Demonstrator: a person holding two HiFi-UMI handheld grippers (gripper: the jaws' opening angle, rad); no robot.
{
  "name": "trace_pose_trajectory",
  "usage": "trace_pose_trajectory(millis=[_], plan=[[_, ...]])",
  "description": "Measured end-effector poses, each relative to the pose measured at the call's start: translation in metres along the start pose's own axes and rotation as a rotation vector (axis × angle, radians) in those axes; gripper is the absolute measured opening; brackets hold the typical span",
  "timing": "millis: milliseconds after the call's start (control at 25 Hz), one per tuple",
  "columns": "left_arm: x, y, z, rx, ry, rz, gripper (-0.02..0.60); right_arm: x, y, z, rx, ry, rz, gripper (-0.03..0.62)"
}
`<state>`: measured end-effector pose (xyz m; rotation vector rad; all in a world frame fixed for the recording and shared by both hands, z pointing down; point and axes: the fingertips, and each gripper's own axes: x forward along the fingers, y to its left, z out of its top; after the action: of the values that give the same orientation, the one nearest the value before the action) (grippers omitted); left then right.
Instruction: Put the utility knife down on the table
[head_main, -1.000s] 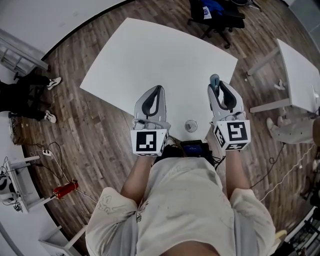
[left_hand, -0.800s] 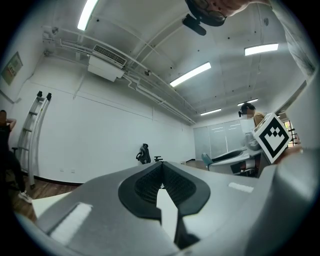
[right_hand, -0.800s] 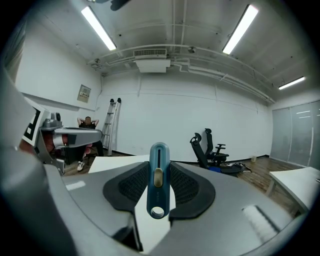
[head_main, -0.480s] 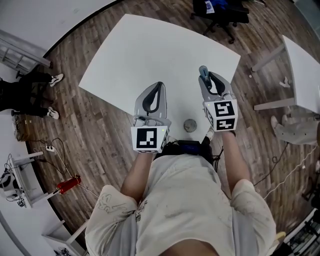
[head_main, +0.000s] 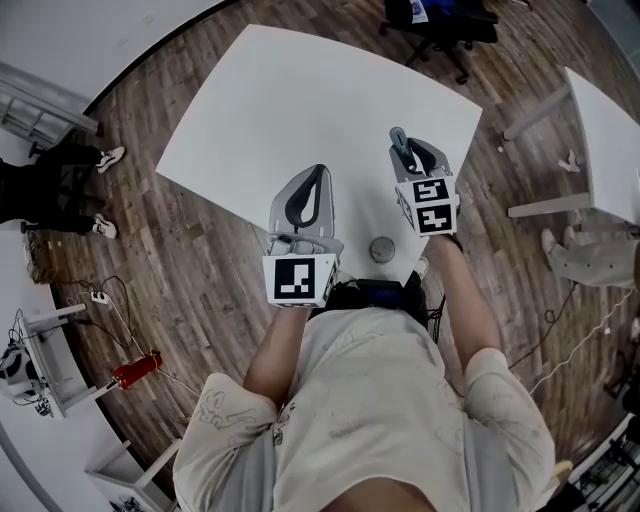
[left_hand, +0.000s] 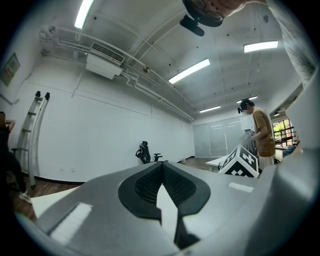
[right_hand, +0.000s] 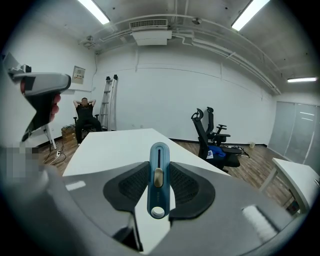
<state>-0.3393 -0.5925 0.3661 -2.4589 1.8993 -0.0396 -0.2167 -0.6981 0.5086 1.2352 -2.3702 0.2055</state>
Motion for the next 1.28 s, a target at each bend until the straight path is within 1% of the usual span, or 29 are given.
trace_pose_trajectory(millis=[200,400,680,880,1120,1280], plan=[[0.011,-0.004,-0.009,0.013,-0.005,-0.001,0.018,0.025,-0.012,-0.022,0.003,0.052,0.001,0.133],[0.011,-0.003,-0.025,0.003,-0.008,0.006,0.018,0.048,-0.013,-0.046,0.002,0.102,-0.001,0.133],[0.010,-0.005,-0.020,0.006,-0.002,0.000,0.018,0.063,-0.014,-0.063,0.014,0.187,0.008,0.132],[0.012,-0.002,-0.024,0.007,0.000,-0.001,0.018,0.079,-0.012,-0.079,0.032,0.236,0.023,0.132],[0.010,-0.012,-0.019,0.002,0.000,-0.004,0.018,0.086,-0.015,-0.099,0.037,0.317,0.033,0.133],[0.009,-0.012,-0.018,0.000,0.004,-0.005,0.018,0.088,-0.012,-0.103,0.041,0.340,0.034,0.133]])
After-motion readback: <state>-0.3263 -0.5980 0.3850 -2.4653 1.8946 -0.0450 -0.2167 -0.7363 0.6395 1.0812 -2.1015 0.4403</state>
